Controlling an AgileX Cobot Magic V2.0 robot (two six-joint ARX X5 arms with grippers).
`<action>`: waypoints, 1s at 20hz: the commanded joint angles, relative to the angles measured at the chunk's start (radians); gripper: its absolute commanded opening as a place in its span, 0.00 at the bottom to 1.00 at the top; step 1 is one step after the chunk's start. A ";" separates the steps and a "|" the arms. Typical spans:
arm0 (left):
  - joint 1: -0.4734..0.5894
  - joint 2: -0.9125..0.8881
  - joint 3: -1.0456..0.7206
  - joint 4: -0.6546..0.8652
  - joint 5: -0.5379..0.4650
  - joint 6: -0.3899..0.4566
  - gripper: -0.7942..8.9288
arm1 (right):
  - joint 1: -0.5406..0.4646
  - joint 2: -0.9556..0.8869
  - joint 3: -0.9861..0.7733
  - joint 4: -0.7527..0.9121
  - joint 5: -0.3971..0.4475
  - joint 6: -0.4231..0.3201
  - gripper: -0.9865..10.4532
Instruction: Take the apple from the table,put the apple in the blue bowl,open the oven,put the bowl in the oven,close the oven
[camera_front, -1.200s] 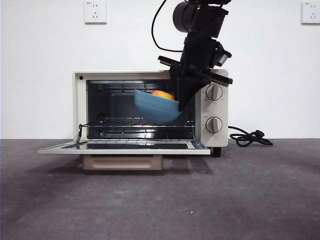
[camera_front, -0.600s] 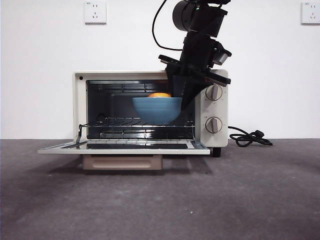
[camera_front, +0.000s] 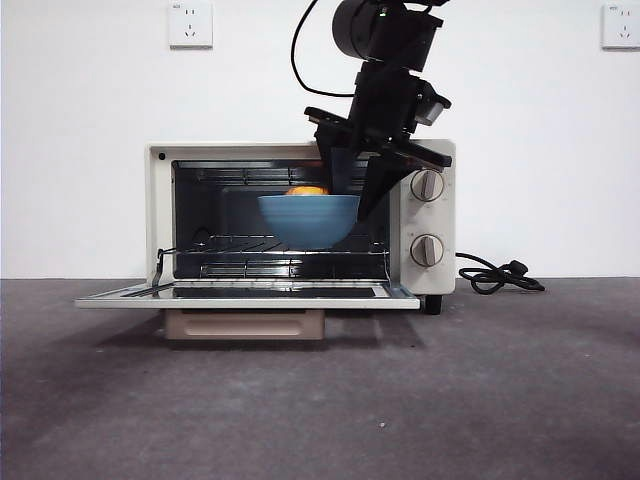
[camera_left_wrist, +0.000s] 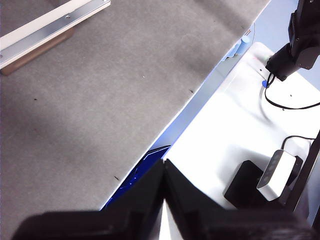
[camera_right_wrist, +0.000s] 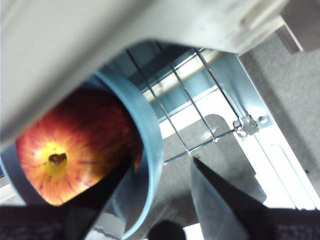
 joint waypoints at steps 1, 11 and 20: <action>-0.004 -0.004 -0.003 -0.002 0.005 -0.014 0.08 | 0.006 0.010 0.005 0.002 0.012 -0.022 0.25; -0.004 -0.004 -0.003 -0.002 0.005 -0.033 0.08 | 0.013 -0.045 0.008 0.029 0.098 -0.121 0.25; -0.003 0.003 -0.003 0.004 -0.094 -0.037 0.08 | 0.020 -0.145 0.008 0.082 0.090 -0.423 0.25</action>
